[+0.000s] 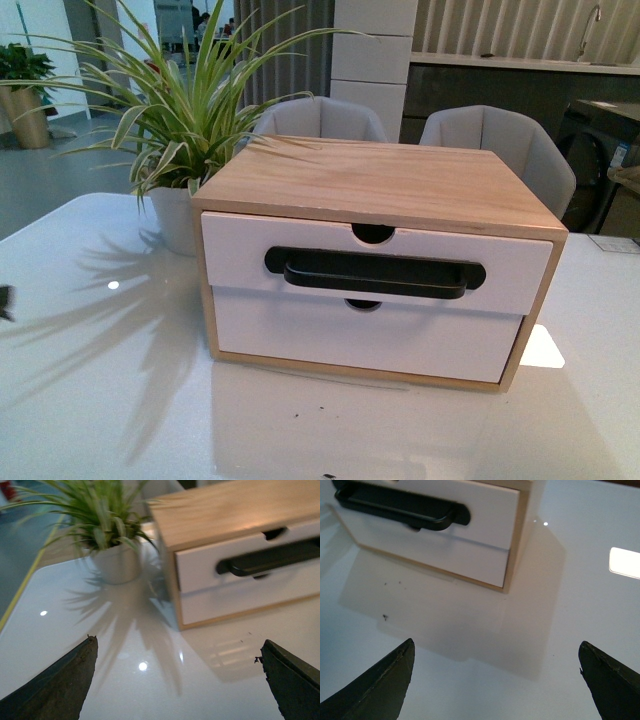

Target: Pull drawer

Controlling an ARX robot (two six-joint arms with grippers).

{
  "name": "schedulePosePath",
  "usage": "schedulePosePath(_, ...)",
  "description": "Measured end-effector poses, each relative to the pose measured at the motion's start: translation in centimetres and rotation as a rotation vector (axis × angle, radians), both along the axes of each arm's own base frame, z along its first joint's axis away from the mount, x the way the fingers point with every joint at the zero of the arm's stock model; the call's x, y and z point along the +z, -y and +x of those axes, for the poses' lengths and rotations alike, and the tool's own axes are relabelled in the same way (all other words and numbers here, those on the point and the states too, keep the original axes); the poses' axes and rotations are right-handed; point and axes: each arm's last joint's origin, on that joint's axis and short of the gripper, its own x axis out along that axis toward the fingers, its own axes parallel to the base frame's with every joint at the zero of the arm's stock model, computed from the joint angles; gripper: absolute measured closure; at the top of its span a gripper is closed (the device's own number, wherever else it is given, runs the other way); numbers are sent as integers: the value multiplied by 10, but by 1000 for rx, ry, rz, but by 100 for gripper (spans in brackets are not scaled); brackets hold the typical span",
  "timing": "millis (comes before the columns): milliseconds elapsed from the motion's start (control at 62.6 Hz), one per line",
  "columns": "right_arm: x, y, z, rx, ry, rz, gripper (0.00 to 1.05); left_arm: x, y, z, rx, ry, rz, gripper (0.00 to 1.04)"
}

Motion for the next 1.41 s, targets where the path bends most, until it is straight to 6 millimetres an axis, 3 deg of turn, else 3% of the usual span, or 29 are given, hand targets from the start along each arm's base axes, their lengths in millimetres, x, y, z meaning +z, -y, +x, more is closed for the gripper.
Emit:
schedulePosePath(272,28,-17,49,200,-38,-187,9,10,36,61,-264,-27,242,7)
schedulePosePath(512,35,-31,85,376,-93,-299,9,16,63,104,-472,-21,342,7)
schedulePosePath(975,28,-61,131,604,-142,-435,9,2,101,147,-694,-49,449,7)
schedulePosePath(1407,33,-82,149,678,-133,-425,9,-22,107,176,-697,-83,512,7)
